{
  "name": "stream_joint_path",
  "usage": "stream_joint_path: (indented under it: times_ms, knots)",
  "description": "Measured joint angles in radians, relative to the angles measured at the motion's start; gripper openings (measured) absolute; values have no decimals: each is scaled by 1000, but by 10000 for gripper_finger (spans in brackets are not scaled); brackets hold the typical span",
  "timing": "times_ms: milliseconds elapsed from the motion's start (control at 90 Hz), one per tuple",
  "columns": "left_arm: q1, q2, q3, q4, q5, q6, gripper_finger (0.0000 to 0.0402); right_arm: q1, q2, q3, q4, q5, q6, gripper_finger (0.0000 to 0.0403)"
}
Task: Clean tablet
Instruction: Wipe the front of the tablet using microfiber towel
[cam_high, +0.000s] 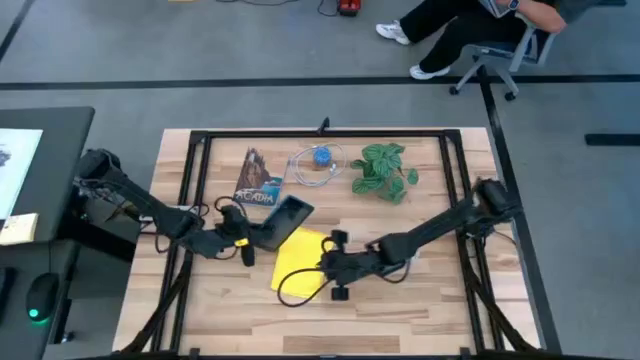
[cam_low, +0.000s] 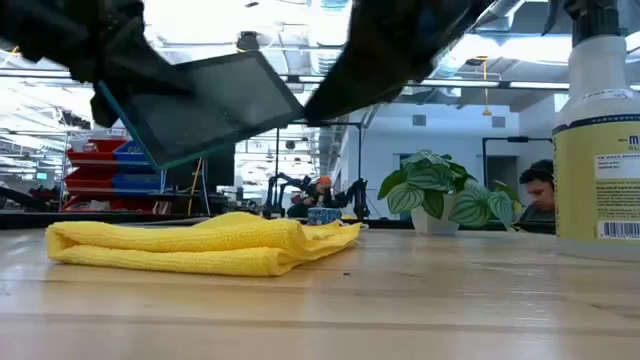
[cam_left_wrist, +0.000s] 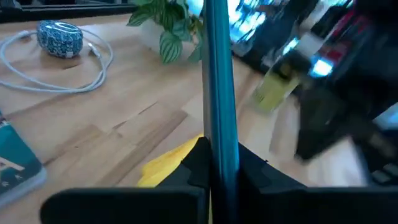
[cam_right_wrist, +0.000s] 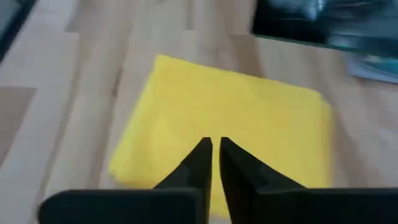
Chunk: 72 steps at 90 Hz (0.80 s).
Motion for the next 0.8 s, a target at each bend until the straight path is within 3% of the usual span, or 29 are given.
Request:
stream_joint_path:
  times_ms: [222, 378, 489, 556, 633, 800]
  knots:
    - [1, -45, -62, 21, -28, -20, 9, -77, 130, 0, 176, -59, -38, 161]
    - [4, -46, -65, 19, -37, -9, 9, -129, 225, 28, 190, -148, -30, 253]
    - [4, -46, -65, 12, -39, -7, 9, -151, 283, 65, 201, -157, -30, 277]
    - [4, -46, -65, 12, -39, -8, 9, -156, 305, 77, 215, -164, -29, 269]
    - [4, -46, -65, 11, -39, -9, 9, -160, 313, 83, 212, -173, 5, 231]
    - [4, -46, -65, 3, -42, -17, 9, -162, 311, 85, 156, -174, 74, 66]
